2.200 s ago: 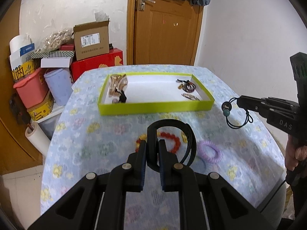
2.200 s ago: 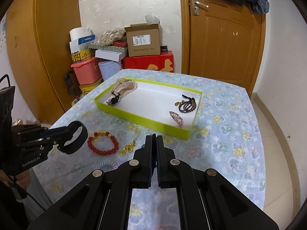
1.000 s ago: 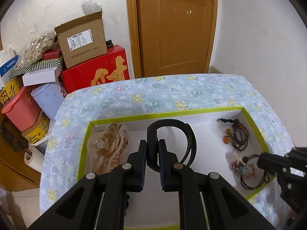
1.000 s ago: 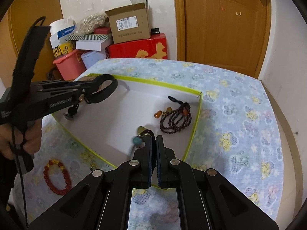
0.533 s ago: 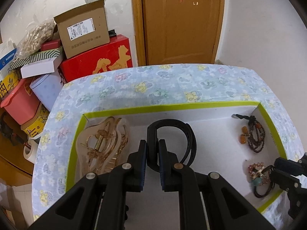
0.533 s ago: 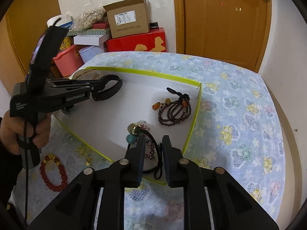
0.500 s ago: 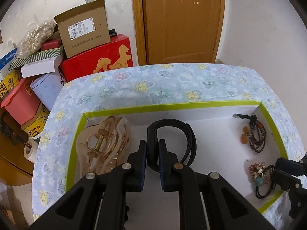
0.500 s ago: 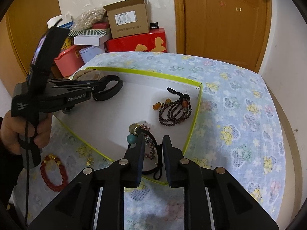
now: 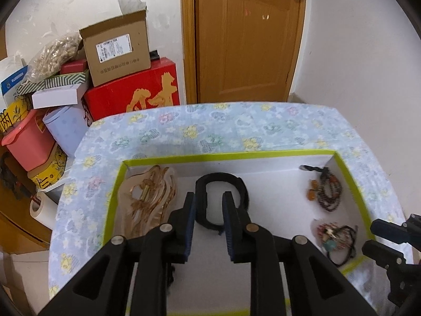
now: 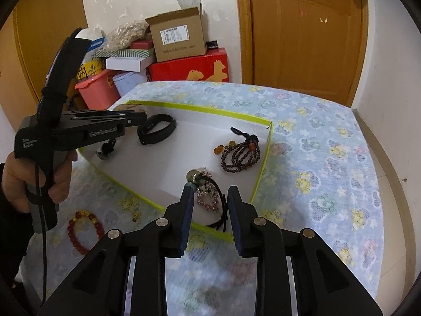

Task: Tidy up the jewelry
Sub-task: 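Carry both held items into the lime-green tray and open both tools, then move both tools back toward the remaining jewelry on the cloth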

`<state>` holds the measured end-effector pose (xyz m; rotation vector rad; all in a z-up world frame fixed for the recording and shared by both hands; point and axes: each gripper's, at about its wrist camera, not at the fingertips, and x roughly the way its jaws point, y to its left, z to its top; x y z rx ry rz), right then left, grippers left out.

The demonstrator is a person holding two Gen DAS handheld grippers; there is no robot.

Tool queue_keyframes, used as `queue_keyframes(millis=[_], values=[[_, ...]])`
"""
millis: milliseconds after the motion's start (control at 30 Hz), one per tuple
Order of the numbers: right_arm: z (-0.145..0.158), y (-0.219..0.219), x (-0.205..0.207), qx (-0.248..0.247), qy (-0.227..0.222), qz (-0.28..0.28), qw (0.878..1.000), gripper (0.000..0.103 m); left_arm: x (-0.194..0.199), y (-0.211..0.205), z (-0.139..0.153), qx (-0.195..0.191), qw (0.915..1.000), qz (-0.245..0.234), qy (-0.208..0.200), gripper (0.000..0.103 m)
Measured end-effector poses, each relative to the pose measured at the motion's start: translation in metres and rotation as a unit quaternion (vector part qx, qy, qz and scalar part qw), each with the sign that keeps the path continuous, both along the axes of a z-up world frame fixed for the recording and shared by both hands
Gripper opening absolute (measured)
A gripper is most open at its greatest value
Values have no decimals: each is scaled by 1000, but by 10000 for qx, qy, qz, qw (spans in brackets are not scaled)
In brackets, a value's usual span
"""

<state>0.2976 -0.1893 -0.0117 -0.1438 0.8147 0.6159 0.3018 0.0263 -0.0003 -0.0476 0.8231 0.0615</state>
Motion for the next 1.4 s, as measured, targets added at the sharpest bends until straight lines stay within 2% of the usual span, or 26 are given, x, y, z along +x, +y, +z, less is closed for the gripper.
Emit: queue_keyframes(millis=[333,667,833,1100,1400], values=[[21,-23,-55,170,-141,-166,9996,27,-83,-5,24,-213,9993,-115,-269,22],[27,-40,-115,242,-185,-211,9993,27,-171,-5,28,-287,9987,-102,-416,22],[24,-46,-136,254,-124,-218,9994,27,-202,-3,25,-362,9984,-61,-421,22],[13,-52,-152,233,45,-250,9994,27,-230,-2,14,-524,9981,-32,-333,22],[11,-46,-156,268,128,-92,9995,28,-228,-3,8,-532,9982,-58,-259,22]])
